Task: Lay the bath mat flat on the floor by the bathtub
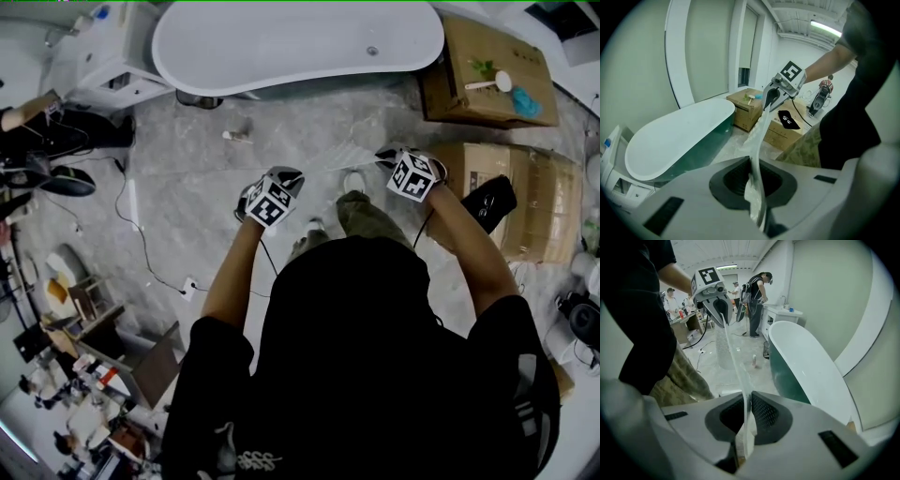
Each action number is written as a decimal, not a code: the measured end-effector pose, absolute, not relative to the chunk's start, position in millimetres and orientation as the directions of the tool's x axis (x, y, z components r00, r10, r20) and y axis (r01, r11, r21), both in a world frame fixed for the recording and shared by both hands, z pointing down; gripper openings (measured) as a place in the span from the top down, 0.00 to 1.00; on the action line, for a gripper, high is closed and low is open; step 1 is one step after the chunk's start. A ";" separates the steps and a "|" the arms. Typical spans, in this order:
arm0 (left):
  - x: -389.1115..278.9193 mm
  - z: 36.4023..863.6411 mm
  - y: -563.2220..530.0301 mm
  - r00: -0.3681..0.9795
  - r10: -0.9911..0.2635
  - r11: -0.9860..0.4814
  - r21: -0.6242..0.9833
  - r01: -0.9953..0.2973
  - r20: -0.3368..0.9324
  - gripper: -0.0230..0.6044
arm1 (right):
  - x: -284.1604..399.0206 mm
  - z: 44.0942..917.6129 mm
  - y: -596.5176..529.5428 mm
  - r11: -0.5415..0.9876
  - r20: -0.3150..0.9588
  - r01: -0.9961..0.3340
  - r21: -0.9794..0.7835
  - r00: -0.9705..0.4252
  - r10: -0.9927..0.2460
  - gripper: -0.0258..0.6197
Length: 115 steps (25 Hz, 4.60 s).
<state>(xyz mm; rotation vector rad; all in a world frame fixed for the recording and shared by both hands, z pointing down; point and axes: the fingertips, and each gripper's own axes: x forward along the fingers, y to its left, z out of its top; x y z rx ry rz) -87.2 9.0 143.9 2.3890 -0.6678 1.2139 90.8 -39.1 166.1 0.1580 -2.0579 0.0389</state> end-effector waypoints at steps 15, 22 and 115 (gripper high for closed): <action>-70.4 182.3 -35.3 0.416 -0.172 -0.818 0.106 -0.565 0.893 0.92 | 109.0 216.5 -64.3 0.980 0.853 -0.172 -0.096 -0.522 -0.008 0.91; -67.1 192.4 -51.5 0.408 -0.136 -0.802 0.142 -0.580 0.903 0.92 | 115.0 226.5 -68.7 0.958 0.842 -0.249 -0.141 -0.540 -0.016 0.91; -141.6 954.7 -180.2 0.389 -0.192 -0.883 0.014 -0.469 0.901 0.92 | 39.5 971.2 -224.9 0.929 0.861 0.024 0.369 -0.387 -0.331 0.91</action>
